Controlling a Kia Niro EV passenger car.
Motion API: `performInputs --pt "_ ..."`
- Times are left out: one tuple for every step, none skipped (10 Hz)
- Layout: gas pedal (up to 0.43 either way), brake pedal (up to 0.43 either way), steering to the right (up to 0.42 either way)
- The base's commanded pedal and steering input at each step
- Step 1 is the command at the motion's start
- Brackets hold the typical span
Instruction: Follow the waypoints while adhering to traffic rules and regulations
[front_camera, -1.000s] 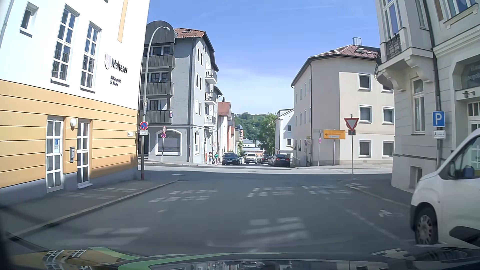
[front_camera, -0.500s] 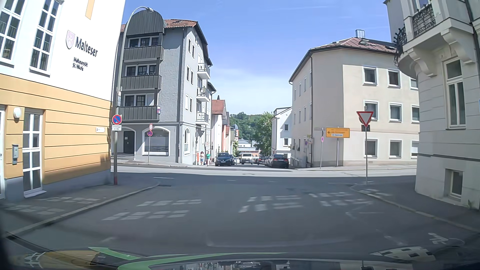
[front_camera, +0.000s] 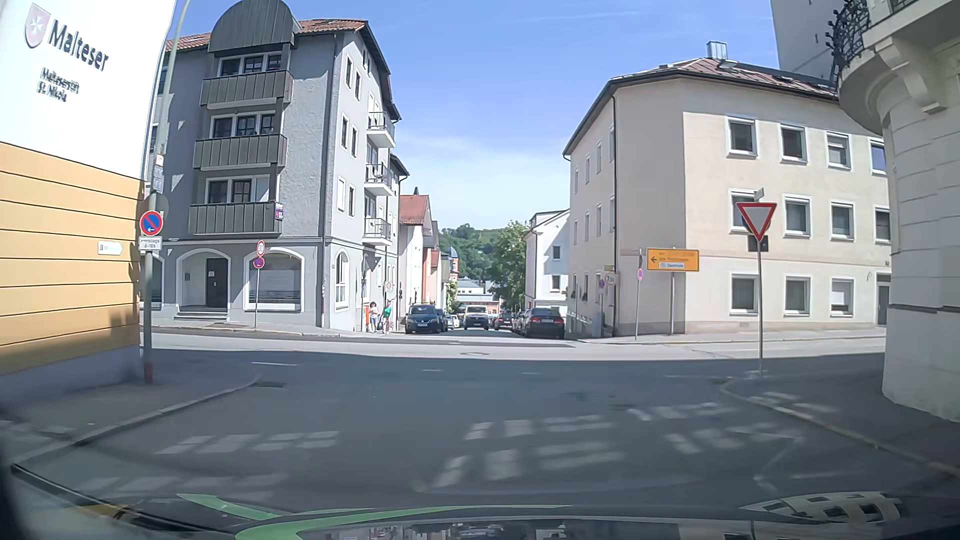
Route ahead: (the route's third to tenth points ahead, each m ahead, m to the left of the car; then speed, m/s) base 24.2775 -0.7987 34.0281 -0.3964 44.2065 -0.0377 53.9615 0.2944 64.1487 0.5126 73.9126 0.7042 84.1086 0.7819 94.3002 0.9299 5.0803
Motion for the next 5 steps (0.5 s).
performInputs --pt "0.000 0.177 0.057" --pt "0.000 0.183 0.057" --pt "0.000 0.195 0.057" --pt "0.000 0.213 0.056" --pt "0.000 0.226 0.053"
